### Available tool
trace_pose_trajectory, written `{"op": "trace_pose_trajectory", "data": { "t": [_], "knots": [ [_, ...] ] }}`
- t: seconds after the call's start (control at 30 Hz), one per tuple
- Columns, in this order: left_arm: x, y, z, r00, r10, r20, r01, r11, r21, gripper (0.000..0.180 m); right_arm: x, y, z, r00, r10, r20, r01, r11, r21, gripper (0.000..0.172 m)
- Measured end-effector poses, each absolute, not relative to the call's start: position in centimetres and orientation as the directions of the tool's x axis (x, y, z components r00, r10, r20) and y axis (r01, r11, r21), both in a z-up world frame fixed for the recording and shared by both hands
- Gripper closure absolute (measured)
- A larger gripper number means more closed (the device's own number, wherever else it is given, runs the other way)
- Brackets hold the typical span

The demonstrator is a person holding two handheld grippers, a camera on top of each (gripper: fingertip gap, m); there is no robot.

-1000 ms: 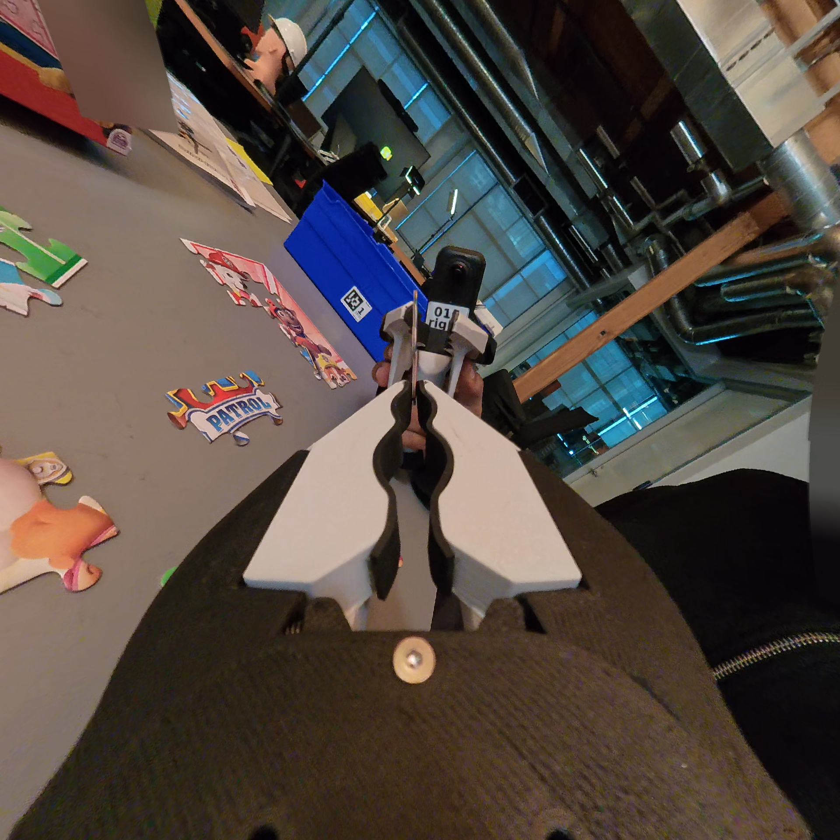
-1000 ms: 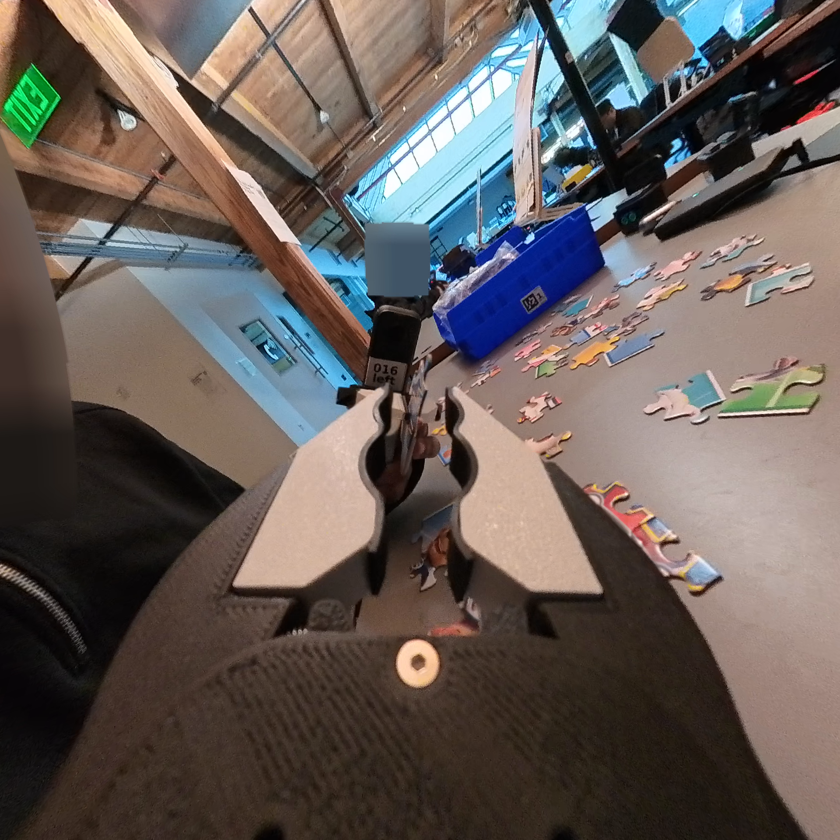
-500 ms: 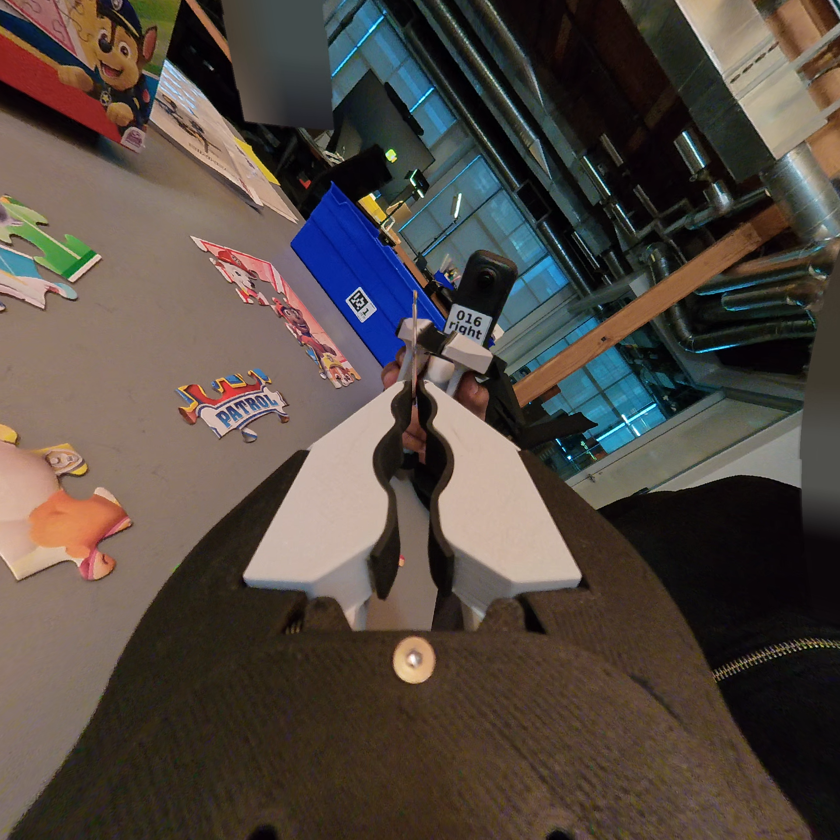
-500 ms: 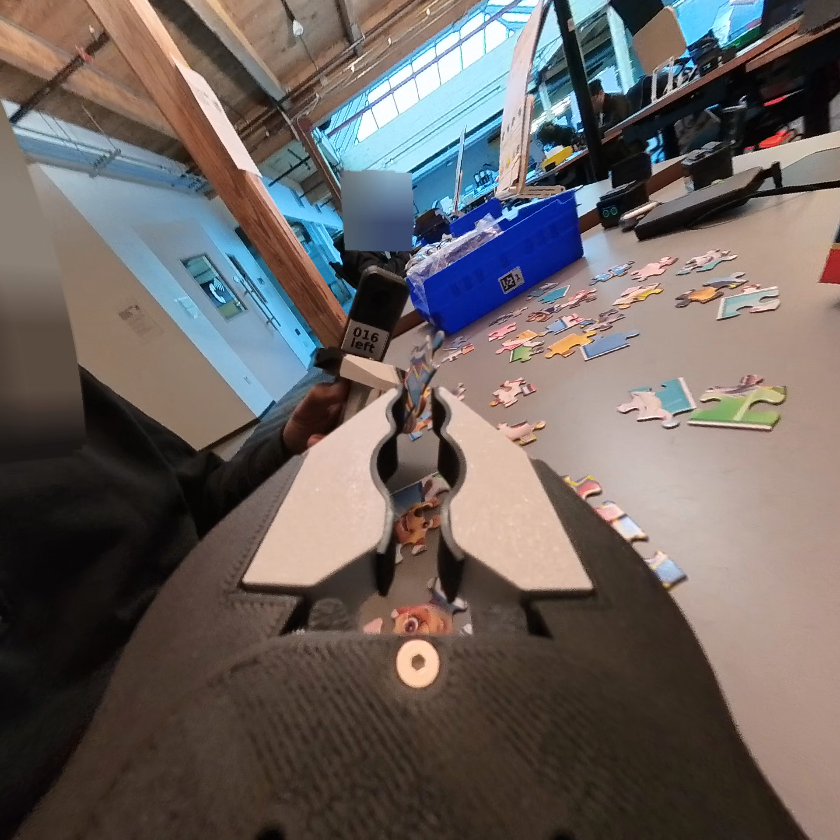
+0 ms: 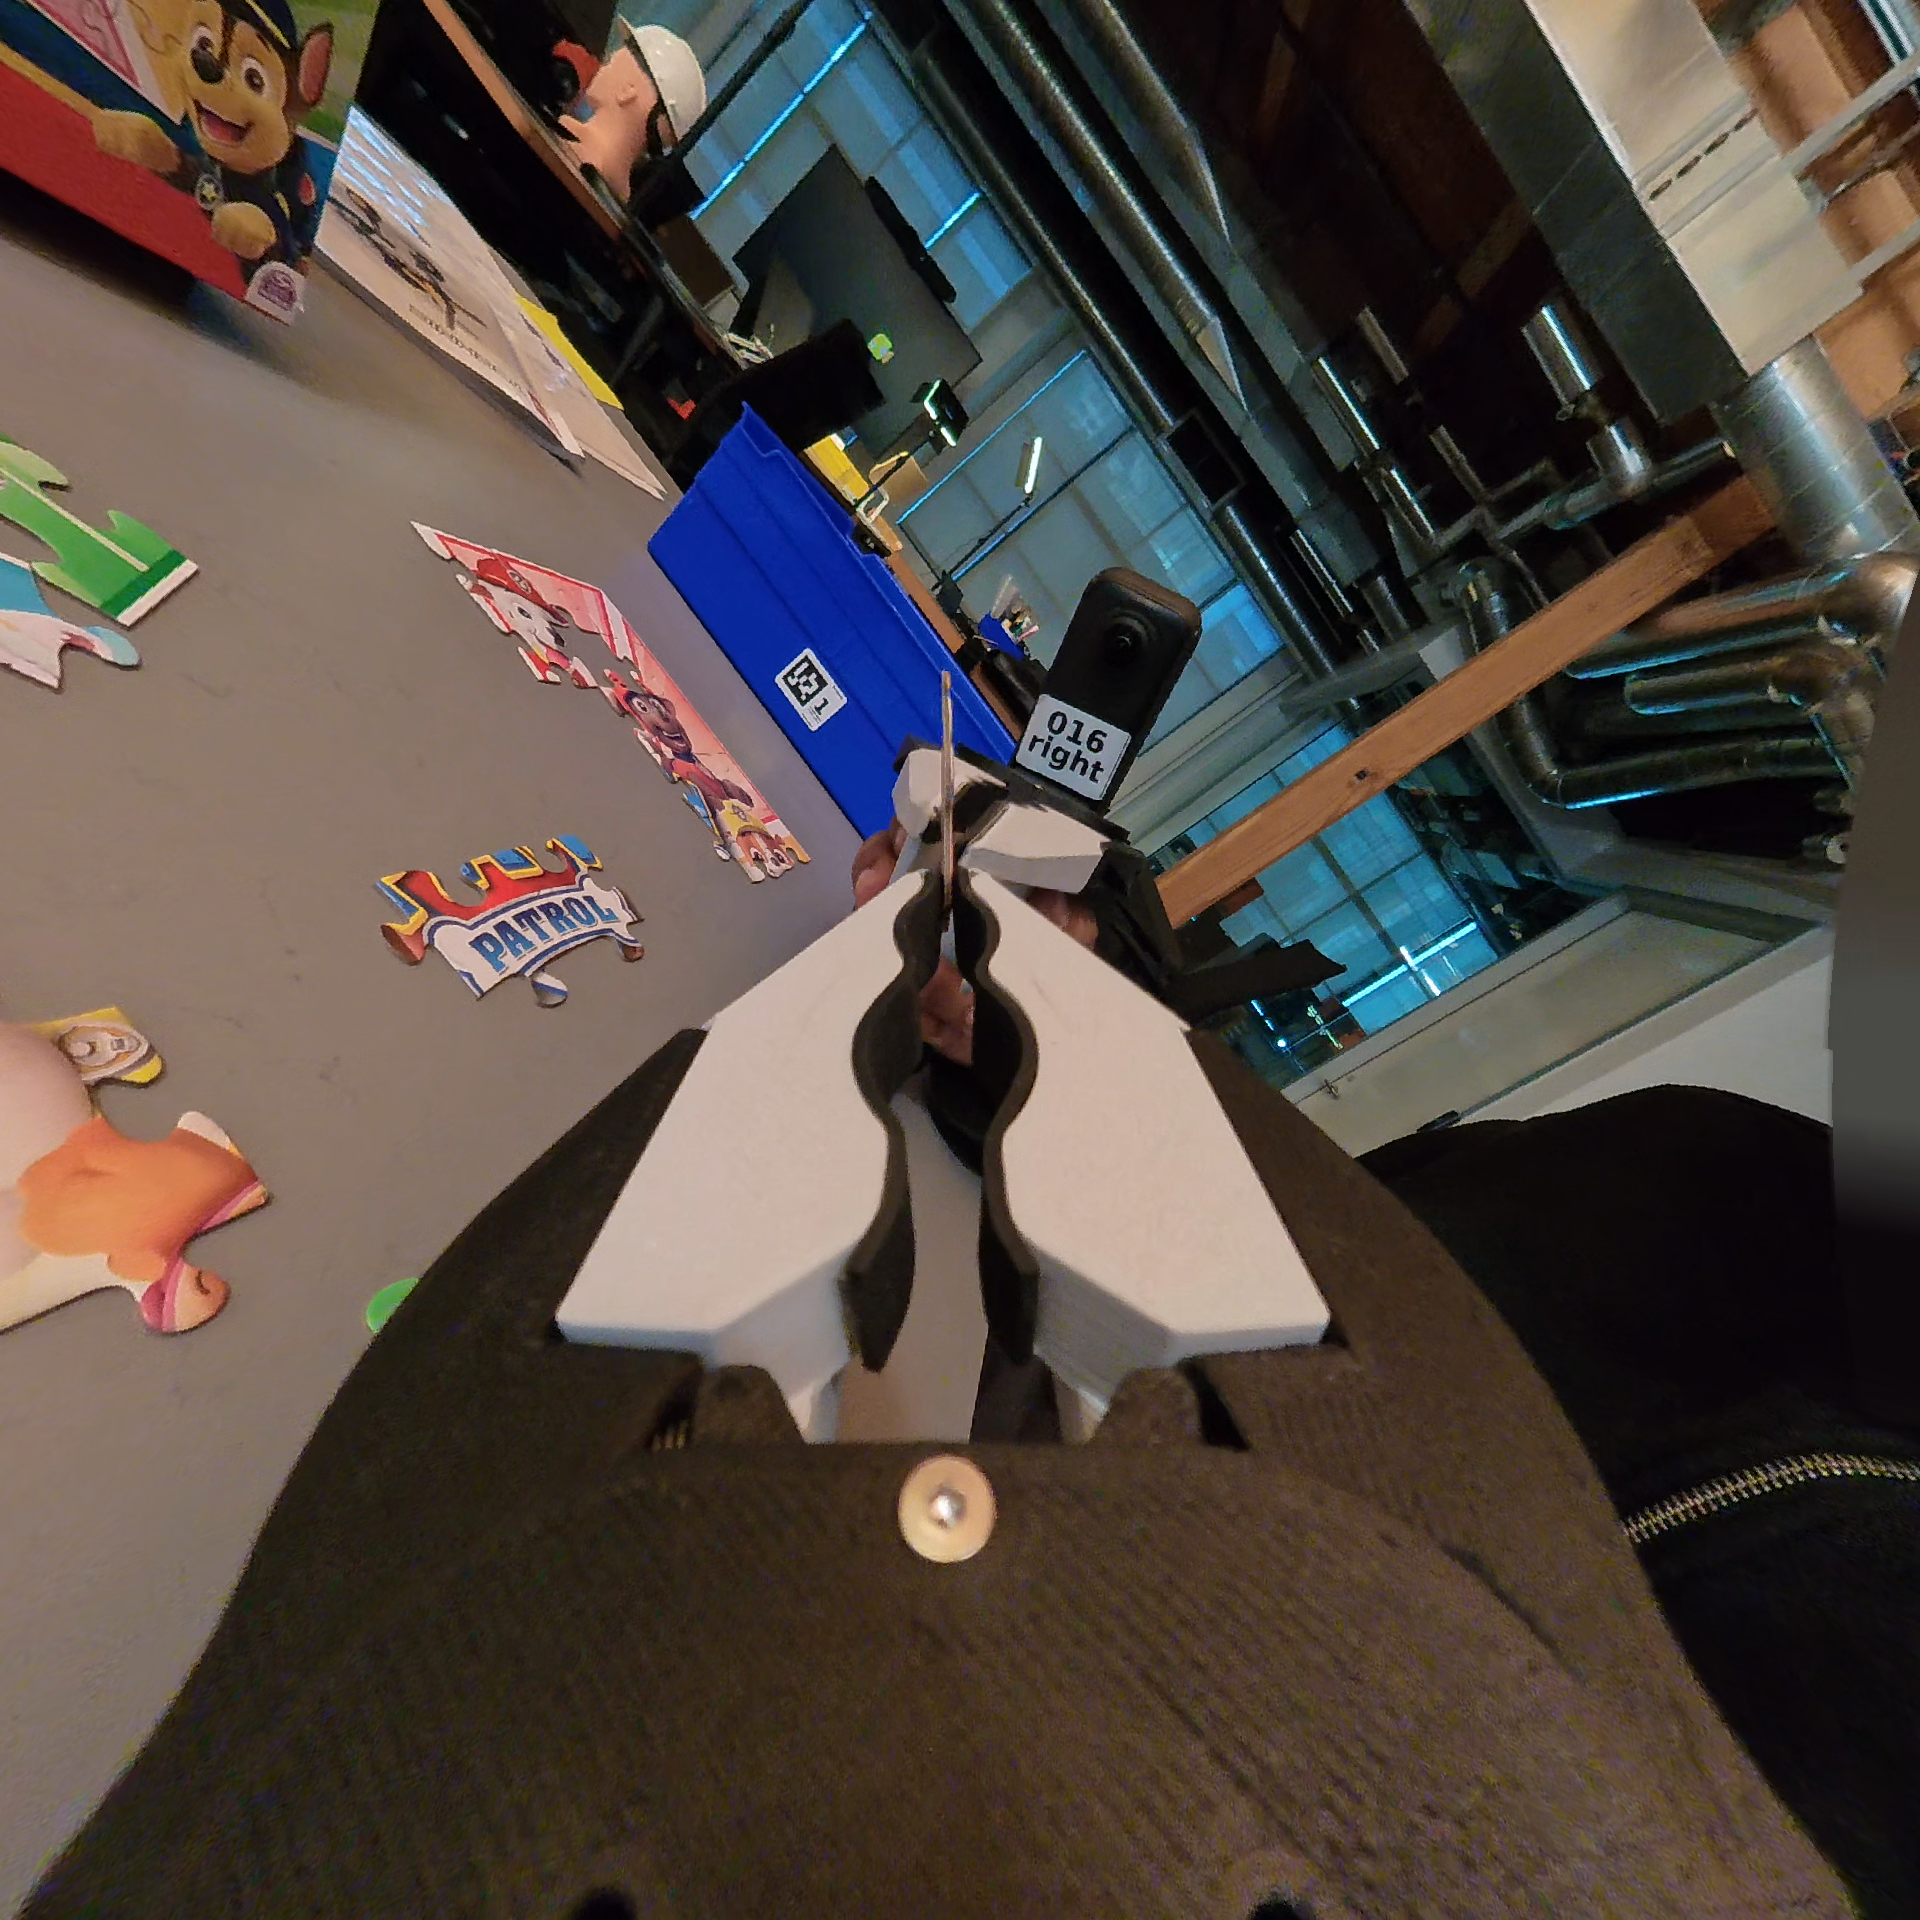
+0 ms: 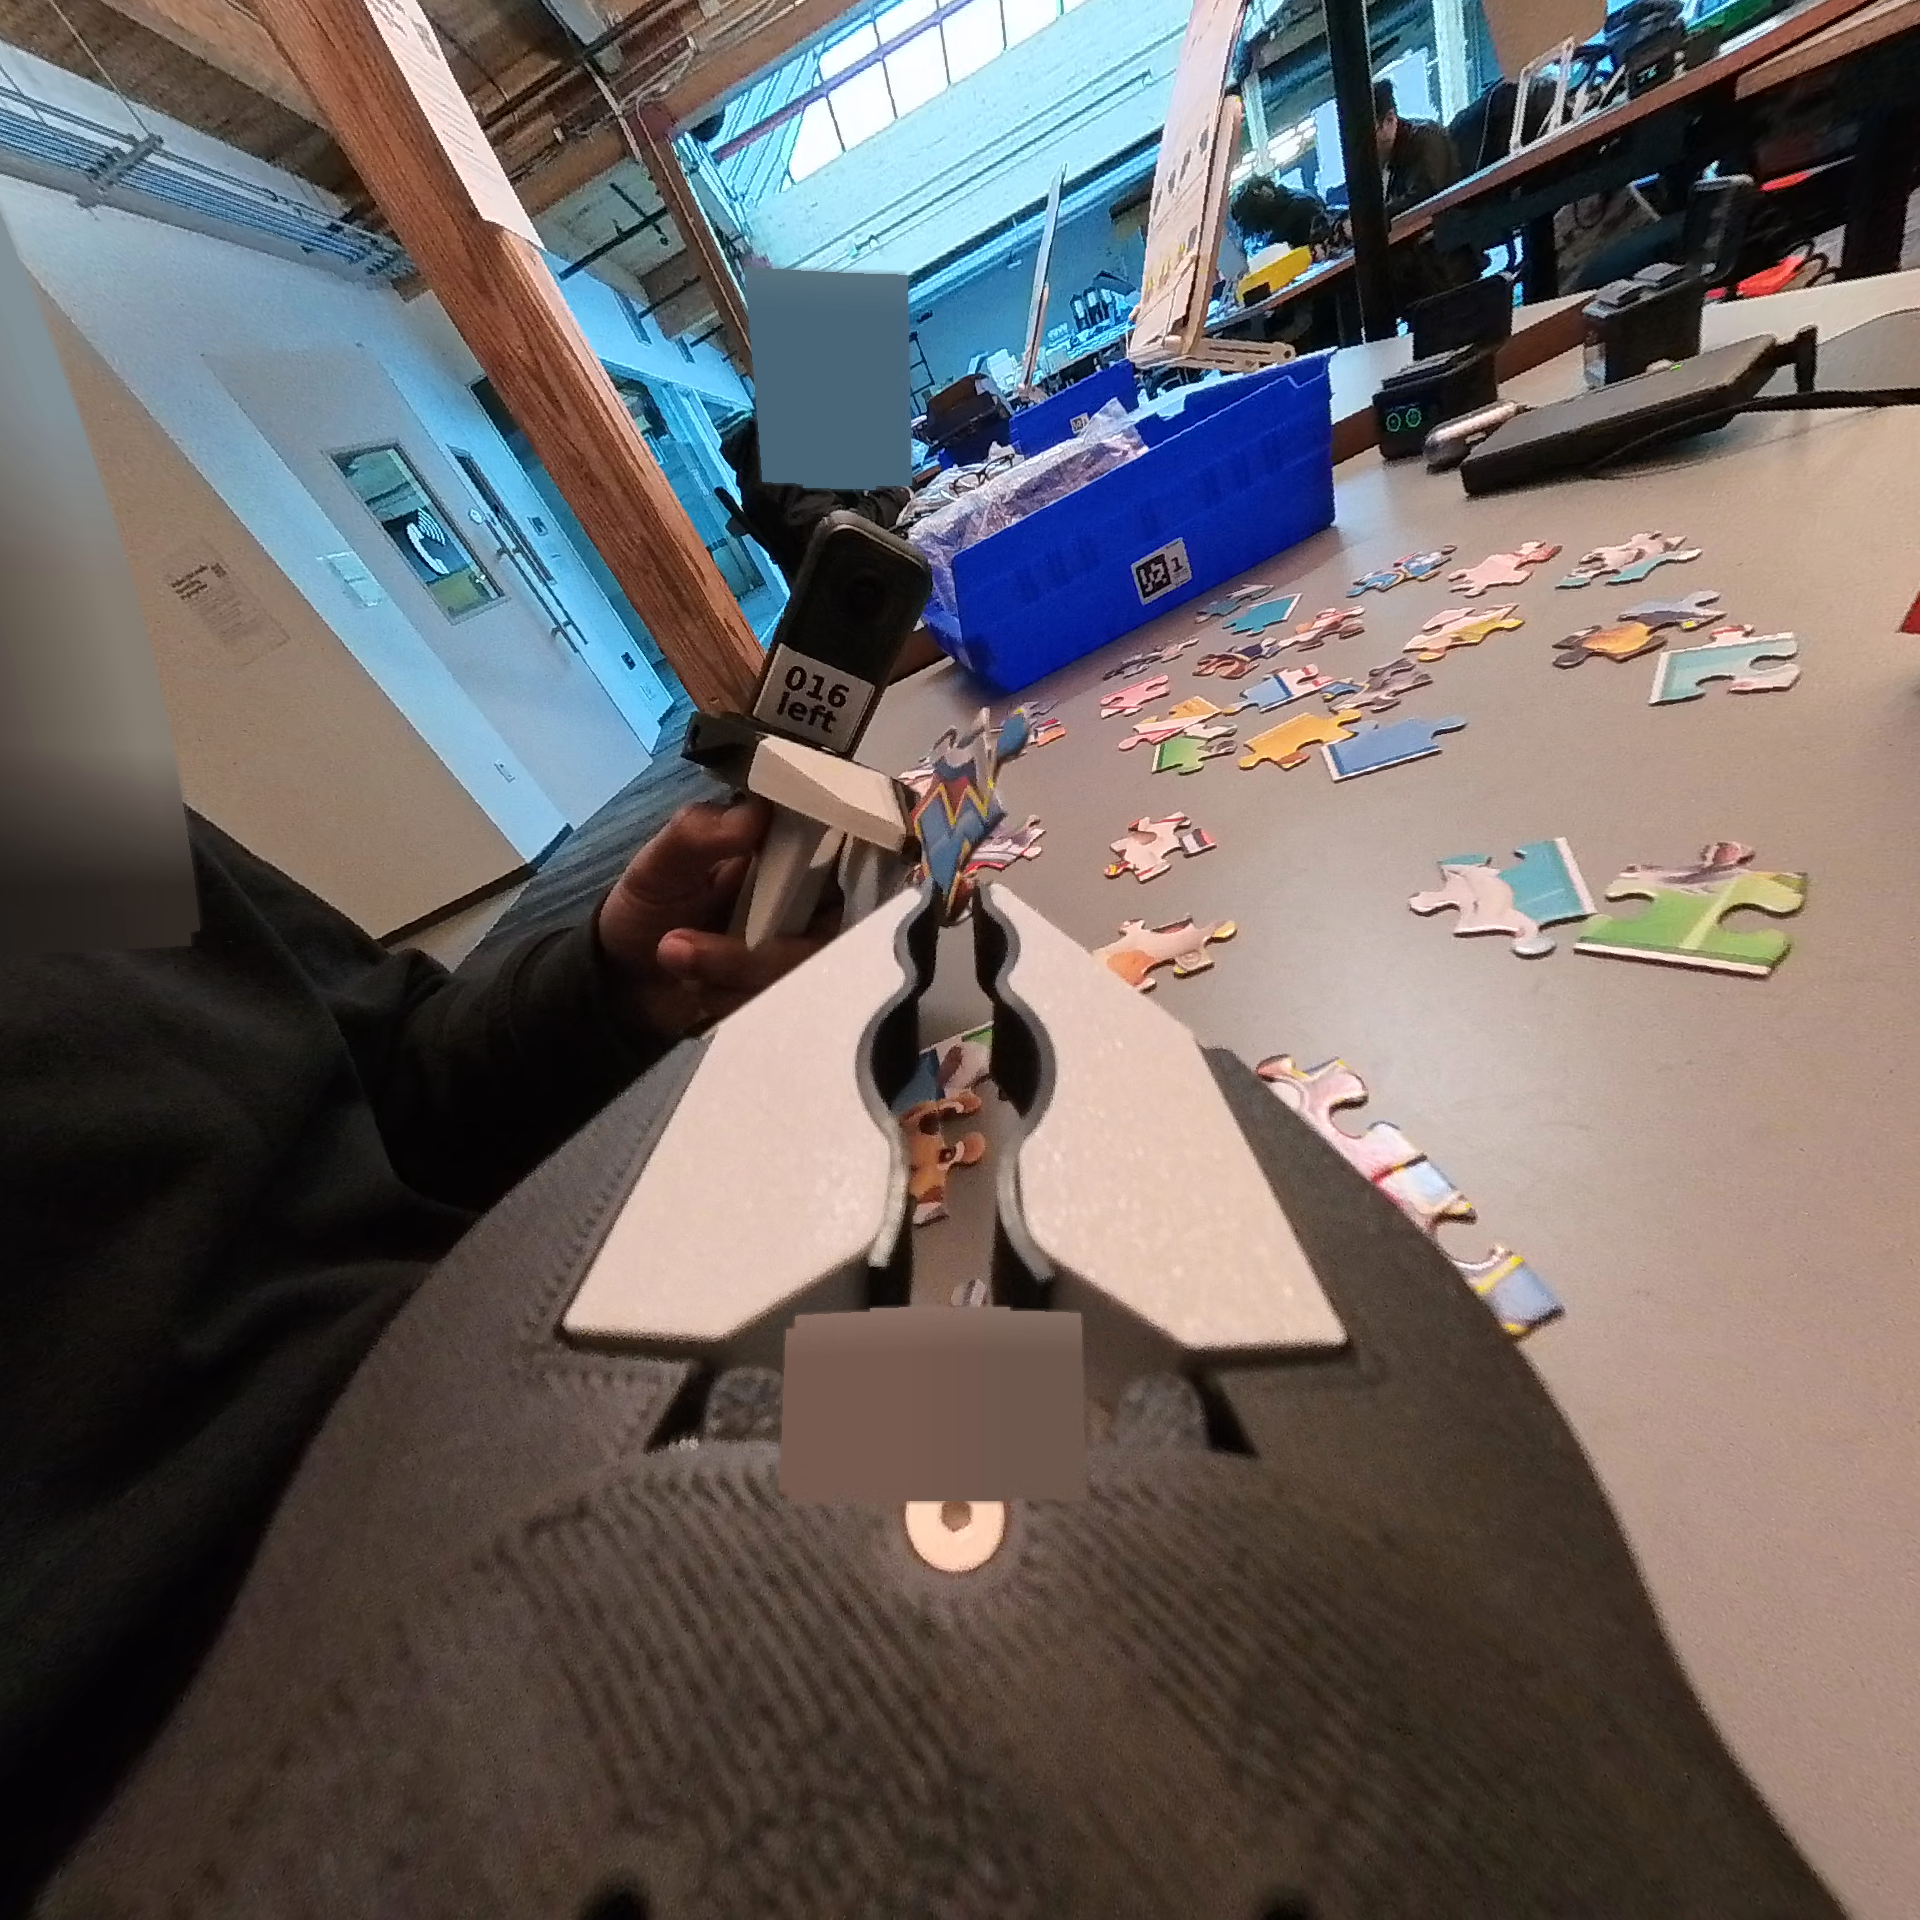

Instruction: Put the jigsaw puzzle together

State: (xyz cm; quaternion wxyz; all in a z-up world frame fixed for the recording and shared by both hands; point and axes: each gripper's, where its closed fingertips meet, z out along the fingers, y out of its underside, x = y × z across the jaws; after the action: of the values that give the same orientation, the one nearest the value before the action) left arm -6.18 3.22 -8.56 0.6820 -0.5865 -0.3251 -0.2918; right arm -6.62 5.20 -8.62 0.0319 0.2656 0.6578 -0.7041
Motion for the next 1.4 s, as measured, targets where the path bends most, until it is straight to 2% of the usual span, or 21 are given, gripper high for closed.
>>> {"op": "trace_pose_trajectory", "data": {
  "t": [0.43,0.93,1.2,1.3,1.4],
  "knots": [
    [-5.8,3.6,-8.6,0.616,-0.027,0.787,0.783,0.128,-0.609,0.180,-6.6,5.3,-8.3,-0.852,0.284,-0.439,0.412,-0.153,-0.898,0.169],
    [-3.5,5.7,-9.6,0.608,-0.052,0.792,0.794,0.017,-0.608,0.180,-6.9,5.6,-7.9,-0.840,0.286,-0.460,0.421,-0.189,-0.887,0.169],
    [-4.2,5.3,-9.2,0.576,-0.075,0.814,0.817,0.076,-0.571,0.180,-7.6,6.5,-7.4,-0.827,0.328,-0.457,0.395,-0.240,-0.887,0.163],
    [-4.6,4.9,-9.0,0.568,-0.079,0.819,0.822,0.100,-0.560,0.180,-7.8,6.8,-7.3,-0.834,0.367,-0.412,0.349,-0.227,-0.909,0.159],
    [-4.9,4.7,-8.9,0.569,-0.071,0.819,0.821,0.112,-0.560,0.180,-7.6,6.3,-7.9,-0.852,0.453,-0.262,0.238,-0.110,-0.965,0.155]
  ]
}}
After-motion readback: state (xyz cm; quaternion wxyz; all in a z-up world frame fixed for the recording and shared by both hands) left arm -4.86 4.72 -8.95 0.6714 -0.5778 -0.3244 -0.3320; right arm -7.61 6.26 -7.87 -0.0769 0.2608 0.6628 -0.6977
